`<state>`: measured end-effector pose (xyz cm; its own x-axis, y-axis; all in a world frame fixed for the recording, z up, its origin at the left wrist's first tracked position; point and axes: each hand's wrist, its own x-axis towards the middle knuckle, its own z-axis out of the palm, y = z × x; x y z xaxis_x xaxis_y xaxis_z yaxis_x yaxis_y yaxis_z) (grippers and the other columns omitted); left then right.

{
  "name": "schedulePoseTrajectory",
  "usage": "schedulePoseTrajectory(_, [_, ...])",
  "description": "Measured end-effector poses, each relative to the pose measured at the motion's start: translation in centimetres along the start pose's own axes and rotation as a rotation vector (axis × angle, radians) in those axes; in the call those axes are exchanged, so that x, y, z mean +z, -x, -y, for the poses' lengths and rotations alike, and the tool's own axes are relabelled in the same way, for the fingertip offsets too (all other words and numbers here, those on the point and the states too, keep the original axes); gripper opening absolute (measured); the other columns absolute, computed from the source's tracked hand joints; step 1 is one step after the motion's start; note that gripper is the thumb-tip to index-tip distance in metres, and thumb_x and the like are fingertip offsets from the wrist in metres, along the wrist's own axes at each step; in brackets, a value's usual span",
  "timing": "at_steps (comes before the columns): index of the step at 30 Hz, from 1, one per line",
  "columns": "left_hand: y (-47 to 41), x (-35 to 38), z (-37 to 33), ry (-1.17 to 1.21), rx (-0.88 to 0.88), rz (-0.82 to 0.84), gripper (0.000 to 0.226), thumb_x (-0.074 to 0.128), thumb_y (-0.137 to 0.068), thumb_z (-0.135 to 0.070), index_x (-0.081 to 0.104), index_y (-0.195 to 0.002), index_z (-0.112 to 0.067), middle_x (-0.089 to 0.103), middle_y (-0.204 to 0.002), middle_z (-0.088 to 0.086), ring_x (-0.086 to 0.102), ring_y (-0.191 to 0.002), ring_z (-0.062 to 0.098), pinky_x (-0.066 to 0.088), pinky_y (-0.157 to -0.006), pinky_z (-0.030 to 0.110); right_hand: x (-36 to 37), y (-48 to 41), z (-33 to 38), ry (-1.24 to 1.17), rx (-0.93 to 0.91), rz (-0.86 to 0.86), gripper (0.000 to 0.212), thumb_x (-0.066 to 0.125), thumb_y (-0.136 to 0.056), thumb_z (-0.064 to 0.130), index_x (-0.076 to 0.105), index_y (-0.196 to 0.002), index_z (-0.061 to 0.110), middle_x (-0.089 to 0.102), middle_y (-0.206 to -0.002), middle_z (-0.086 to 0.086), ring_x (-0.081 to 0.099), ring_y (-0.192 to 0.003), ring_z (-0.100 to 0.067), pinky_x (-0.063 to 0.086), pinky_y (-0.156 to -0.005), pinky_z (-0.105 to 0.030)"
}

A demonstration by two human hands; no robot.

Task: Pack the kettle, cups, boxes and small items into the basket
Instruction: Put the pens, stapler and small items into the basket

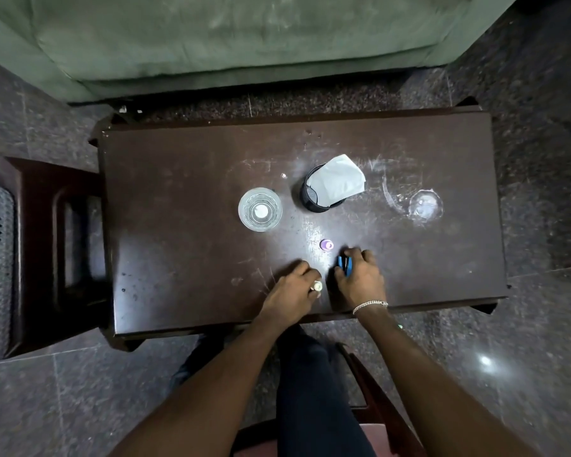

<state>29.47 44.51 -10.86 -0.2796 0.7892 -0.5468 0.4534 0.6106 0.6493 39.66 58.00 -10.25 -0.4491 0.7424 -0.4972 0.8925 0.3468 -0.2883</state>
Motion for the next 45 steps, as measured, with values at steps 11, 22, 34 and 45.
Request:
schedulePoseTrajectory(11, [2.7, -5.4, 1.9, 0.006, 0.025, -0.129, 0.018, 0.064, -0.095, -0.019, 0.063, -0.113, -0.018, 0.051, -0.119, 0.001, 0.063, -0.104, 0.03, 0.052, -0.09, 0.05, -0.6, 3.2, 4.1, -0.113, 0.01, -0.048, 0.042, 0.074, -0.081, 0.023, 0.062, -0.12, 0.015, 0.058, -0.117, -0.01, 0.065, -0.092, -0.039, 0.053, -0.08, -0.044])
schedulePoseTrajectory(22, [14.7, -16.0, 11.2, 0.012, -0.084, -0.386, 0.016, 0.061, -0.099, -0.03, 0.061, -0.115, -0.027, 0.049, -0.118, -0.006, 0.065, -0.1, 0.026, 0.052, -0.083, 0.043, 1.2, 10.3, 20.8, -0.248, -0.256, -0.091, 0.041, 0.079, -0.077, 0.018, 0.065, -0.115, 0.013, 0.061, -0.107, -0.005, 0.064, -0.089, -0.028, 0.049, -0.075, -0.029])
schedulePoseTrajectory(34, [31.1, -25.1, 23.9, 0.07, -0.267, -0.812, 0.021, 0.079, -0.087, -0.016, 0.074, -0.107, -0.019, 0.062, -0.105, -0.002, 0.065, -0.088, 0.017, 0.053, -0.074, 0.032, 8.0, 18.1, 40.9, -0.293, -0.639, 0.089, 0.039, 0.075, -0.081, 0.025, 0.064, -0.118, 0.02, 0.06, -0.112, 0.001, 0.064, -0.095, -0.022, 0.056, -0.082, -0.038])
schedulePoseTrajectory(45, [37.5, -25.2, 34.8, -0.018, -0.546, -0.939, 0.021, 0.075, -0.08, -0.02, 0.074, -0.097, -0.008, 0.068, -0.094, 0.01, 0.066, -0.083, 0.037, 0.057, -0.07, 0.043, 16.7, 23.7, 54.2, 0.044, -1.085, 0.303, 0.038, 0.064, -0.088, 0.025, 0.06, -0.123, 0.012, 0.057, -0.115, -0.013, 0.059, -0.104, -0.035, 0.05, -0.088, -0.042])
